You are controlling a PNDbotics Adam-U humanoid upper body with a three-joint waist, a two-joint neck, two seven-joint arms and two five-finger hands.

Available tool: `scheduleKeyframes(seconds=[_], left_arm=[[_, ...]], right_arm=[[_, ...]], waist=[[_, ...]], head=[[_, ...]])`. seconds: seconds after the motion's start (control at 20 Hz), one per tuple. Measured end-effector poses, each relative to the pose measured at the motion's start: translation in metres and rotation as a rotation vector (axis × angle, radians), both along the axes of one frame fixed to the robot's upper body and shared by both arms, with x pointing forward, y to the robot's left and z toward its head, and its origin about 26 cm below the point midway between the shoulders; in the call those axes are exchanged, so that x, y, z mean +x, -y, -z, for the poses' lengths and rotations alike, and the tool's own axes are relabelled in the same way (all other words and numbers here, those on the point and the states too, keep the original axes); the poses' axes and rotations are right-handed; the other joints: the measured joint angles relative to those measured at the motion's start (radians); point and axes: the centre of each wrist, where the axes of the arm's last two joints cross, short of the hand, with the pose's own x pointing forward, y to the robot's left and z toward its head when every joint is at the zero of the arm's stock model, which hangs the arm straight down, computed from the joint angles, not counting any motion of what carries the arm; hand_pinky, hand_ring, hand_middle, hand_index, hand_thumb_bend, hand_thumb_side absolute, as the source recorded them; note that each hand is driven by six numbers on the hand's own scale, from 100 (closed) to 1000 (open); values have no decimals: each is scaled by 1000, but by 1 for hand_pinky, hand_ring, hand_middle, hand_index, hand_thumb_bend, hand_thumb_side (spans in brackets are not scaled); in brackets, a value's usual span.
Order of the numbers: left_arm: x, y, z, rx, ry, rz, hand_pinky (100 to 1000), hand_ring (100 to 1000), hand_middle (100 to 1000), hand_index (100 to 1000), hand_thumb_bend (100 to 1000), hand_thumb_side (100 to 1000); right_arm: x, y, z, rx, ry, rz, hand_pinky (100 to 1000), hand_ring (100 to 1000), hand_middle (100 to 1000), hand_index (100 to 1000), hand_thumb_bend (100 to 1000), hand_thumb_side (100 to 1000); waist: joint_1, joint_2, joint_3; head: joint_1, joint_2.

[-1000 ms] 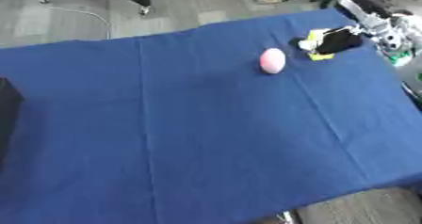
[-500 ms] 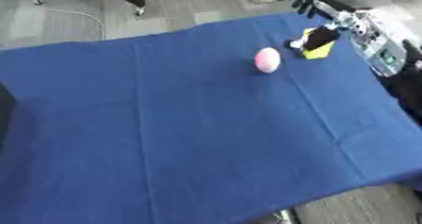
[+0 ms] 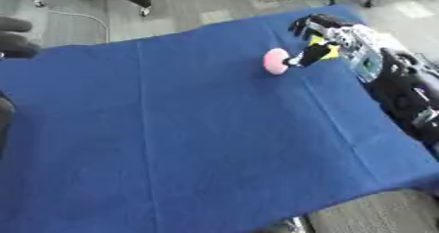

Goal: Pick up the objects with one hand, pass them to the other hand, and then place them into the box on the other side of the table.

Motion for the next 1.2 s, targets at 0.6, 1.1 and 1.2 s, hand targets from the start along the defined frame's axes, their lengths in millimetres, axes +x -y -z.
scheduleKeyframes(seconds=[0.6,1.1,1.2], left_arm=[[1,10,2,30,-8,63,766,715,786,749,590,665],[1,15,2,45,-8,94,764,706,768,733,574,659],[1,15,2,50,-10,99,761,703,766,734,573,656]], right_arm=[[9,-8,16,-17,-83,-20,818,705,653,784,348,219],[9,-6,24,-35,55,61,692,397,220,389,100,100],[8,-9,23,-29,108,59,688,382,201,373,100,100]], waist=[[5,1,13],[6,2,15],[6,2,15]], head=[[-20,0],[-22,0],[-20,0]])
